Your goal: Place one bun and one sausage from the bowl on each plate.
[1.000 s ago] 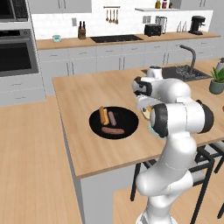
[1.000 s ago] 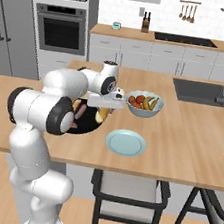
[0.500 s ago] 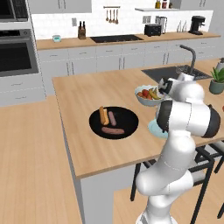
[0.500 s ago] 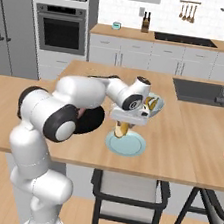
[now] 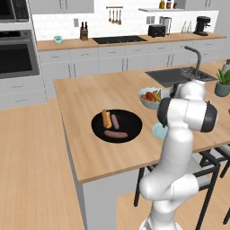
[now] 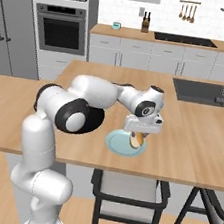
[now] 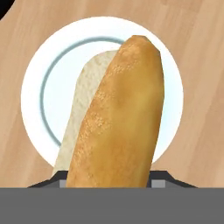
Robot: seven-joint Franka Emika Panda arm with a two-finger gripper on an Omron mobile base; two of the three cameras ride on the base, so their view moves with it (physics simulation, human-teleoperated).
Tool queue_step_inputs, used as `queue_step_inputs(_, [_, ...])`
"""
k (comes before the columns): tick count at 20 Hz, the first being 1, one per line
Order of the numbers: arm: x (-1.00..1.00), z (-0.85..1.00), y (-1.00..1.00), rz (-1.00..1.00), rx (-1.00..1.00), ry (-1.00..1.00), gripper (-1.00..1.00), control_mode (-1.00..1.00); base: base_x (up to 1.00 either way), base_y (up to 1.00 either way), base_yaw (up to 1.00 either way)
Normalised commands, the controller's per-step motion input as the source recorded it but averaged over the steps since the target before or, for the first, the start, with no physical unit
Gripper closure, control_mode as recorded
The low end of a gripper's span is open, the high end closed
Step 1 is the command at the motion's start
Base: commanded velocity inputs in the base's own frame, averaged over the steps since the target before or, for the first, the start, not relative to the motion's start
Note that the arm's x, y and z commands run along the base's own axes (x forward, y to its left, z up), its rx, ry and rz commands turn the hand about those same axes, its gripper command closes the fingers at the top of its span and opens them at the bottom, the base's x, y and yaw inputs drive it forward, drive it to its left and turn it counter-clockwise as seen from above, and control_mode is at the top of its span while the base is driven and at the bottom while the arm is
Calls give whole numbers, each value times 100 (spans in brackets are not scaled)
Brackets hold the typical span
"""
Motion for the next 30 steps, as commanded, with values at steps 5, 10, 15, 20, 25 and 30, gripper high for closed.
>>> queue_step_inputs(5, [19,-32,2,13,0,-8,100,-100,0,0,0])
queue_step_inputs(10, [10,-37,16,6,0,-8,100,-100,0,0,0])
queue_step_inputs(15, [14,-18,11,4,0,0,-100,-100,0,0,0])
queue_step_inputs(20, [2,0,0,1,0,0,-100,-100,0,0,0])
queue_step_inputs(25, [0,0,4,0,0,0,-100,-100,0,0,0])
queue_step_inputs(30, [0,25,12,0,-2,0,-100,-100,0,0,0])
